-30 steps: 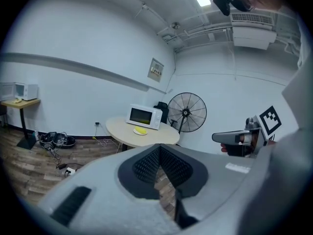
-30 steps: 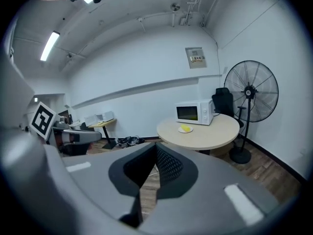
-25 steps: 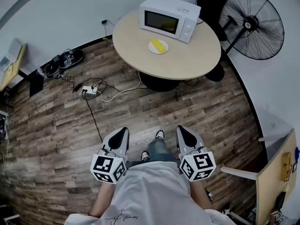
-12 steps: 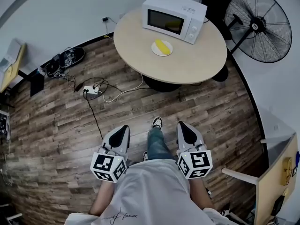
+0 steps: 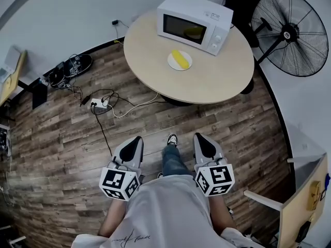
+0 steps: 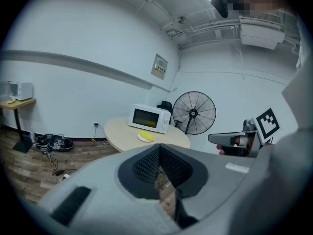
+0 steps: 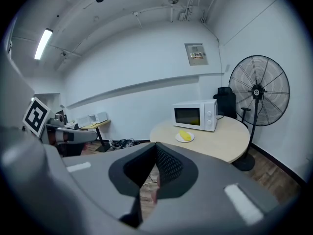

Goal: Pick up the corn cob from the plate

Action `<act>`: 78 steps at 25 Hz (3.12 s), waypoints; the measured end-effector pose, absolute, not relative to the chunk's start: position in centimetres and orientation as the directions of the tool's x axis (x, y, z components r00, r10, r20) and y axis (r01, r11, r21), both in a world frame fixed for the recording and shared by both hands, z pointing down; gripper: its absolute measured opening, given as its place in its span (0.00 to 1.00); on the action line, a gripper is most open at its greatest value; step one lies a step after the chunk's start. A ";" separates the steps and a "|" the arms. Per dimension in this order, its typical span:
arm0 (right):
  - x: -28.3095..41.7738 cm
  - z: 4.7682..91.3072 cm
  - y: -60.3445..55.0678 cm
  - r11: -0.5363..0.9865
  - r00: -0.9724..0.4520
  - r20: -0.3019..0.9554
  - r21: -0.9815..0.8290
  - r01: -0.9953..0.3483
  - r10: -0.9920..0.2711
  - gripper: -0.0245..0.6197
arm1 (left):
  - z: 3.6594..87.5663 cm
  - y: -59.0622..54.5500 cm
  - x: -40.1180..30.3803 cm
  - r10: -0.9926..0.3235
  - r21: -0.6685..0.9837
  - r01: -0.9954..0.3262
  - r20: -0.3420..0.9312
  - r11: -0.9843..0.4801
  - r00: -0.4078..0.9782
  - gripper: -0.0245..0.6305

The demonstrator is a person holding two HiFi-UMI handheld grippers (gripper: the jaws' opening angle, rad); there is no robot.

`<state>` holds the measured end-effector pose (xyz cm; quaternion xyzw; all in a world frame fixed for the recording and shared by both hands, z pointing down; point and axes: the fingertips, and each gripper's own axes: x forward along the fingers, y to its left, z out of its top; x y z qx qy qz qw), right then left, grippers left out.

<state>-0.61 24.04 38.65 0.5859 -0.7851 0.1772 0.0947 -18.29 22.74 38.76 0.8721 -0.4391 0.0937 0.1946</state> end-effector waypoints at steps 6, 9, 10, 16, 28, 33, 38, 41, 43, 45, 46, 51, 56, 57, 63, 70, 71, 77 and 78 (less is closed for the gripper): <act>0.9 39.1 20.0 0.247 -0.298 0.374 -0.180 -0.952 -0.878 0.05 | 38.7 18.3 -16.9 -0.727 0.250 -0.803 0.343 -0.540 0.595 0.02; 1.7 39.2 17.8 0.251 -0.308 0.378 -0.194 -0.948 -0.873 0.05 | 38.4 16.1 -15.7 -0.726 0.250 -0.802 0.342 -0.542 0.597 0.02; 2.0 39.2 17.0 0.253 -0.313 0.379 -0.200 -0.946 -0.871 0.05 | 38.4 15.4 -15.4 -0.725 0.250 -0.802 0.342 -0.543 0.597 0.02; 3.7 39.5 12.1 0.263 -0.329 0.374 -0.216 -0.940 -0.867 0.05 | 38.1 10.8 -13.6 -0.726 0.239 -0.807 0.354 -0.540 0.590 0.02; 6.7 40.3 4.5 0.282 -0.355 0.356 -0.241 -0.929 -0.865 0.05 | 37.9 3.3 -9.7 -0.723 0.194 -0.808 0.365 -0.557 0.586 0.02; 7.7 40.5 2.4 0.290 -0.362 0.351 -0.241 -0.926 -0.864 0.06 | 37.8 1.1 -8.3 -0.727 0.190 -0.808 0.357 -0.558 0.586 0.02; 8.6 40.7 1.2 0.295 -0.363 0.352 -0.234 -0.926 -0.863 0.06 | 38.0 -0.1 -7.4 -0.731 0.193 -0.809 0.351 -0.555 0.585 0.02; 9.1 41.1 0.8 0.294 -0.363 0.357 -0.233 -0.927 -0.861 0.06 | 38.1 -0.4 -6.8 -0.730 0.193 -0.808 0.351 -0.557 0.587 0.02; 9.2 41.2 0.5 0.296 -0.364 0.360 -0.230 -0.927 -0.859 0.06 | 38.1 -0.5 -6.6 -0.728 0.194 -0.807 0.352 -0.557 0.587 0.02; 9.2 41.4 0.1 0.300 -0.365 0.364 -0.225 -0.927 -0.857 0.06 | 38.2 -0.7 -6.5 -0.728 0.195 -0.808 0.354 -0.557 0.587 0.02; 9.2 41.5 -0.1 0.302 -0.366 0.366 -0.222 -0.927 -0.856 0.06 | 38.3 -0.8 -6.5 -0.728 0.195 -0.808 0.354 -0.556 0.587 0.02; 9.2 41.8 -1.6 0.315 -0.371 0.374 -0.204 -0.927 -0.850 0.06 | 38.6 -1.8 -6.4 -0.727 0.203 -0.807 0.354 -0.554 0.588 0.02; 9.2 41.5 -3.3 0.315 -0.368 0.374 -0.196 -0.929 -0.851 0.06 | 38.4 -3.3 -6.5 -0.728 0.205 -0.806 0.348 -0.556 0.591 0.02; 9.1 41.4 -3.7 0.316 -0.368 0.374 -0.195 -0.929 -0.851 0.06 | 38.4 -3.7 -6.6 -0.729 0.204 -0.807 0.348 -0.554 0.589 0.02; 8.8 41.0 -6.2 0.309 -0.358 0.361 -0.188 -0.932 -0.861 0.06 | 38.4 -5.9 -7.4 -0.739 0.207 -0.816 0.348 -0.541 0.578 0.02; 8.0 40.9 -8.9 0.320 -0.367 0.365 -0.185 -0.929 -0.855 0.09 | 38.4 -8.4 -7.5 -0.722 0.211 -0.801 0.349 -0.560 0.597 0.02; 7.8 40.8 -9.2 0.322 -0.370 0.365 -0.186 -0.928 -0.855 0.09 | 38.3 -8.7 -7.5 -0.719 0.211 -0.798 0.349 -0.564 0.601 0.02; 7.5 40.7 -11.6 0.330 -0.370 0.376 -0.169 -0.929 -0.849 0.10 | 38.3 -10.1 -7.2 -0.704 0.220 -0.784 0.349 -0.580 0.618 0.02; 7.4 40.8 -12.1 0.332 -0.371 0.379 -0.166 -0.929 -0.848 0.10 | 38.4 -10.2 -7.3 -0.703 0.222 -0.784 0.350 -0.580 0.619 0.02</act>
